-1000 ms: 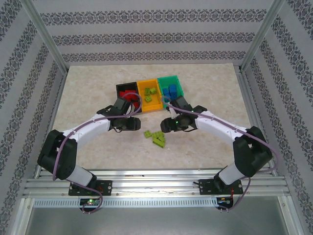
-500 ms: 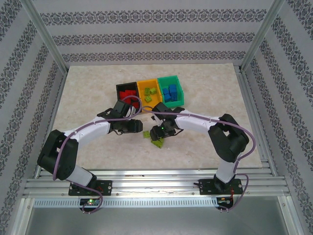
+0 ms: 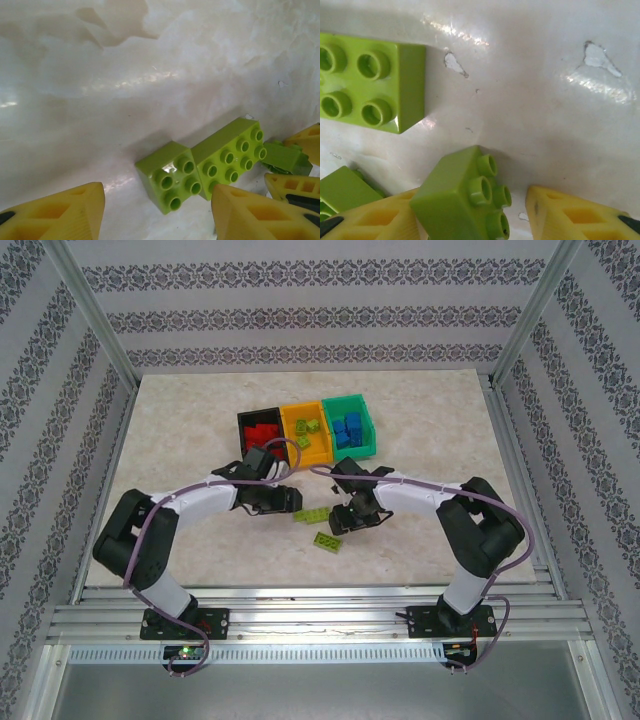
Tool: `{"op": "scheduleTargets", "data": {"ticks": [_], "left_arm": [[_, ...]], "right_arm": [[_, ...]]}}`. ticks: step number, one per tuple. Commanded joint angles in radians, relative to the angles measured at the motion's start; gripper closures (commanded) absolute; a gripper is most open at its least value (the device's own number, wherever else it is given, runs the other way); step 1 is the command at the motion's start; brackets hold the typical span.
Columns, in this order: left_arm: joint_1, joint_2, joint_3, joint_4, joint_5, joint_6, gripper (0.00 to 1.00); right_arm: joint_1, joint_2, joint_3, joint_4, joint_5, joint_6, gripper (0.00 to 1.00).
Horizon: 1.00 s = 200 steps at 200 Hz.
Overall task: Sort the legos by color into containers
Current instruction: Pick up the lego from the bottom-center of the table, then place the lego in the container.
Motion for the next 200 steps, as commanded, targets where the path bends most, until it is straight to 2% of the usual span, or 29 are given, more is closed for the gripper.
{"op": "scheduleTargets", "data": {"ticks": [1, 13, 29, 42, 77, 106, 125, 142, 159, 175, 200], "left_arm": [[-0.029, 0.033, 0.032, 0.012, 0.018, 0.025, 0.40], [-0.035, 0.054, 0.050, -0.013, 0.015, 0.041, 0.39], [-0.041, 0.083, 0.080, -0.055, 0.013, 0.062, 0.39], [-0.043, 0.093, 0.086, -0.062, 0.010, 0.060, 0.39], [-0.043, 0.064, 0.034, 0.007, 0.000, 0.025, 0.40], [-0.046, 0.096, 0.041, -0.005, 0.012, 0.014, 0.41], [-0.051, 0.113, 0.052, -0.032, 0.003, 0.014, 0.41], [-0.055, 0.114, 0.057, -0.050, -0.017, 0.014, 0.43], [-0.059, 0.099, 0.049, -0.052, -0.029, 0.009, 0.47], [-0.059, 0.082, 0.032, -0.037, -0.036, 0.000, 0.51], [-0.059, 0.069, 0.001, -0.011, -0.047, -0.007, 0.58]], "right_arm": [[-0.004, 0.013, -0.023, 0.000, -0.011, 0.035, 0.50], [-0.002, 0.037, -0.002, 0.016, -0.027, 0.037, 0.55], [0.002, 0.061, 0.036, 0.010, -0.029, 0.027, 0.71], [-0.001, 0.055, 0.063, 0.004, -0.024, 0.017, 0.77], [-0.049, 0.028, 0.195, -0.014, -0.027, -0.021, 0.82], [-0.107, 0.108, 0.423, -0.017, -0.057, -0.028, 0.82], [-0.137, 0.214, 0.610, -0.030, -0.086, -0.029, 0.77], [-0.152, 0.326, 0.789, -0.077, -0.115, -0.038, 0.53], [-0.157, 0.404, 0.901, -0.128, -0.113, -0.052, 0.43], [-0.158, 0.401, 0.887, -0.128, -0.109, -0.057, 0.40], [-0.165, 0.298, 0.707, -0.072, -0.107, -0.052, 0.40]]}}
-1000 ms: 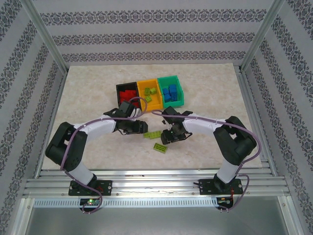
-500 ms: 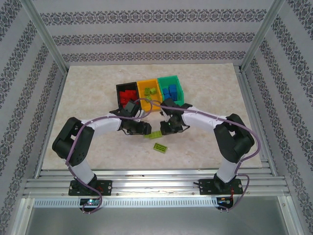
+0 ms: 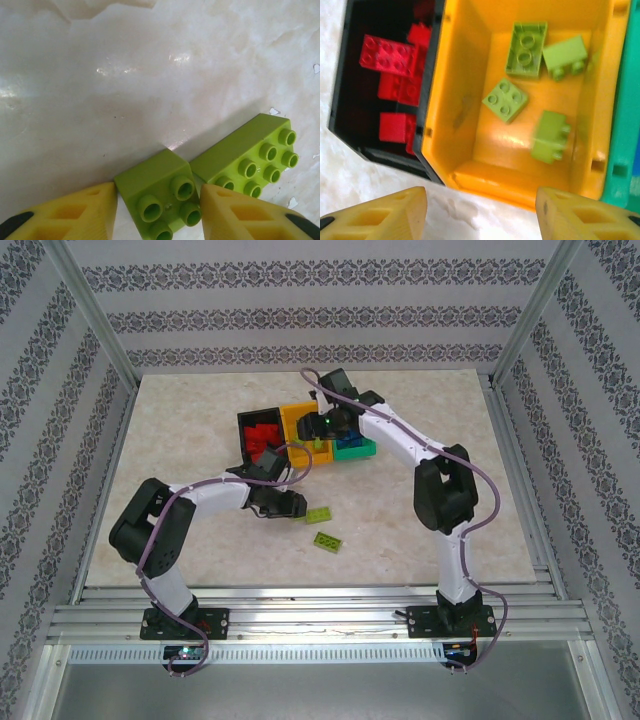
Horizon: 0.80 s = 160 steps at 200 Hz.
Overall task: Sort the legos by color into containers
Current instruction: Place the lego in the container, then pick up the lego from the center of the table.
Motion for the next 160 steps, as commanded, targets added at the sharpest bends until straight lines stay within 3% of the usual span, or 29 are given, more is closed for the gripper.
{"op": "scheduleTargets", "data": {"ticks": [1, 46, 84, 132, 160], "left_arm": [[-0.017, -0.027, -0.038, 0.001, -0.026, -0.012, 0.59], [-0.017, -0.062, -0.050, 0.057, -0.026, -0.018, 0.73], [-0.003, -0.107, 0.008, 0.053, -0.021, -0.012, 0.80], [0.053, -0.085, 0.199, -0.011, -0.040, 0.019, 0.81], [0.108, 0.018, 0.394, -0.086, -0.039, 0.055, 0.81]], "right_arm": [[-0.005, -0.088, -0.128, -0.021, -0.014, -0.015, 0.40], [0.004, -0.356, -0.552, 0.033, -0.025, -0.036, 0.40], [0.090, -0.492, -0.796, 0.039, -0.035, -0.081, 0.37], [0.192, -0.477, -0.893, 0.079, -0.082, -0.096, 0.33], [0.230, -0.457, -0.906, 0.122, -0.073, -0.086, 0.32]]}}
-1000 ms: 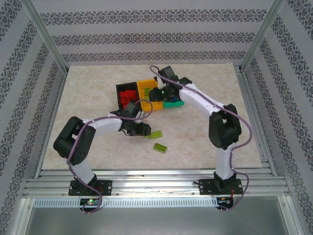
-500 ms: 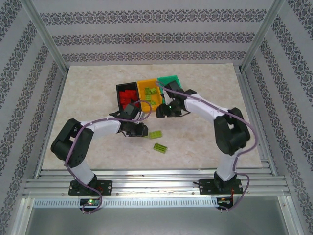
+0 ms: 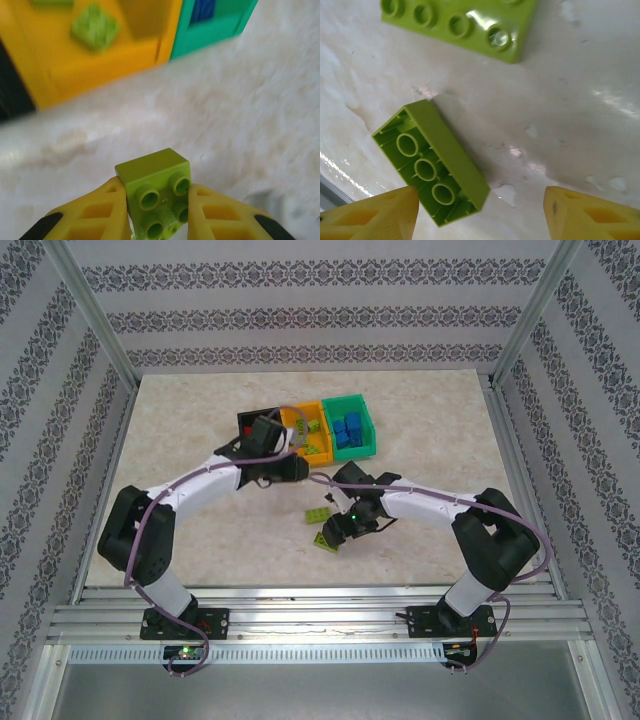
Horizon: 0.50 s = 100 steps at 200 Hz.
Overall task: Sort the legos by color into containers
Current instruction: Pick up the lego from the center of the table, then place the lego in the container.
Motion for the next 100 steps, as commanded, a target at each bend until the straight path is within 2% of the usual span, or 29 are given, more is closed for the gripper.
{"op": "scheduleTargets", "data": {"ticks": [1, 20, 46, 57, 81, 100], "left_arm": [[0.051, 0.078, 0.151, -0.078, -0.020, 0.054, 0.81], [0.071, 0.186, 0.305, -0.142, -0.068, 0.100, 0.79], [0.101, 0.334, 0.475, -0.169, -0.047, 0.109, 0.74], [0.108, 0.389, 0.537, -0.195, -0.039, 0.110, 0.67], [0.111, 0.442, 0.623, -0.245, -0.038, 0.115, 0.44], [0.111, 0.395, 0.580, -0.218, -0.045, 0.115, 0.36]], "right_arm": [[0.028, 0.019, -0.014, 0.061, -0.013, -0.010, 0.32], [0.038, 0.034, -0.013, 0.077, -0.006, 0.000, 0.32], [0.049, 0.035, -0.037, 0.125, -0.005, 0.021, 0.31], [0.058, 0.031, -0.054, 0.155, -0.006, 0.031, 0.30], [0.080, 0.036, -0.062, 0.173, 0.027, 0.036, 0.28], [0.090, 0.058, -0.049, 0.167, 0.061, 0.025, 0.28]]}}
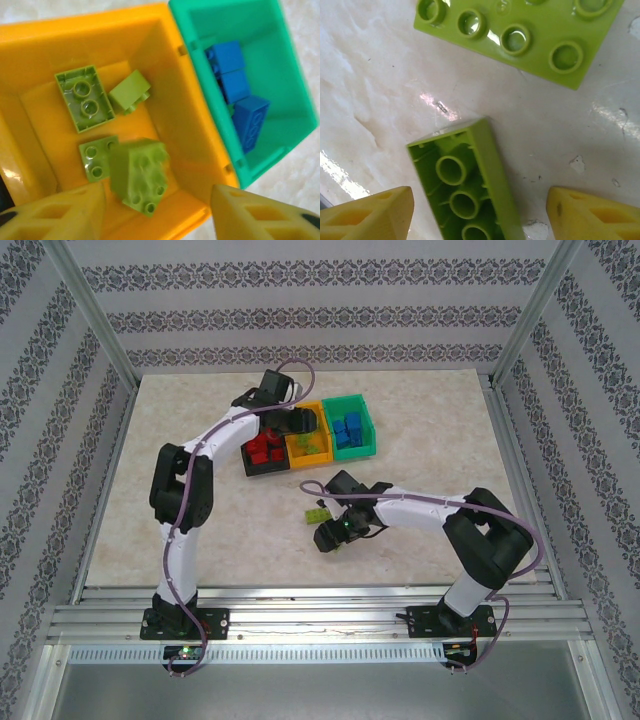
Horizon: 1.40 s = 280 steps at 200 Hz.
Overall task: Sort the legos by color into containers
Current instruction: Pick up the lego from the bottom-center of the table, then place the lego in the container.
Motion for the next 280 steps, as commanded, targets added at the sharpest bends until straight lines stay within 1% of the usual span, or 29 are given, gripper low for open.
{"op": "scheduleTargets", "data": {"ticks": [1, 32, 44, 65, 73, 85, 107, 133, 157, 165, 180, 191, 212, 223, 241, 280], "left_arm": [[0.006, -0.061, 0.002, -0.046, -0.006, 0.017, 0.36], [0.007, -0.209, -0.138, 0.008, -0.026, 0.026, 0.35], [0.009, -0.274, -0.210, 0.025, -0.039, 0.029, 0.33], [0.018, -0.392, -0.350, 0.063, -0.043, 0.021, 0.33], [0.021, -0.435, -0.408, 0.078, -0.041, 0.016, 0.33], [0.022, -0.497, -0.504, 0.099, -0.035, 0.005, 0.33], [0.020, -0.595, -0.652, 0.156, 0.021, -0.025, 0.33], [0.019, -0.673, -0.789, 0.163, 0.048, -0.054, 0.33], [0.019, -0.761, -0.912, 0.196, 0.034, -0.096, 0.33], [0.019, -0.793, -0.944, 0.207, 0.030, -0.110, 0.33], [0.019, -0.840, -0.988, 0.208, 0.020, -0.128, 0.33], [0.019, -0.869, -1.007, 0.194, 0.014, -0.132, 0.33], [0.019, -0.910, -1.034, 0.170, -0.001, -0.133, 0.33], [0.020, -0.930, -1.044, 0.154, -0.012, -0.132, 0.33], [0.020, -0.958, -1.068, 0.156, -0.027, -0.137, 0.33], [0.020, -0.965, -1.106, 0.217, -0.025, -0.153, 0.33]], "right_arm": [[0.026, 0.035, -0.004, 0.032, 0.032, -0.001, 0.28], [0.034, 0.085, 0.037, 0.020, 0.052, -0.017, 0.30], [0.036, 0.103, 0.055, 0.005, 0.051, -0.027, 0.37], [0.035, 0.103, 0.071, -0.013, 0.057, -0.040, 0.60], [0.032, 0.093, 0.074, -0.015, 0.058, -0.042, 0.67], [0.023, 0.072, 0.089, -0.020, 0.056, -0.043, 0.71], [-0.013, 0.036, 0.155, -0.021, 0.038, -0.041, 0.73], [-0.057, 0.070, 0.352, -0.077, 0.066, -0.026, 0.71], [-0.113, 0.200, 0.584, -0.126, 0.089, 0.004, 0.69], [-0.135, 0.248, 0.646, -0.127, 0.095, 0.016, 0.63], [-0.171, 0.335, 0.767, -0.131, 0.089, 0.026, 0.59], [-0.189, 0.392, 0.844, -0.141, 0.097, 0.026, 0.49], [-0.206, 0.455, 0.943, -0.188, 0.100, 0.000, 0.38], [-0.205, 0.444, 0.928, -0.190, 0.101, -0.011, 0.34], [-0.199, 0.365, 0.809, -0.152, 0.088, -0.013, 0.34], [-0.149, 0.141, 0.432, -0.108, 0.081, 0.000, 0.34]]}}
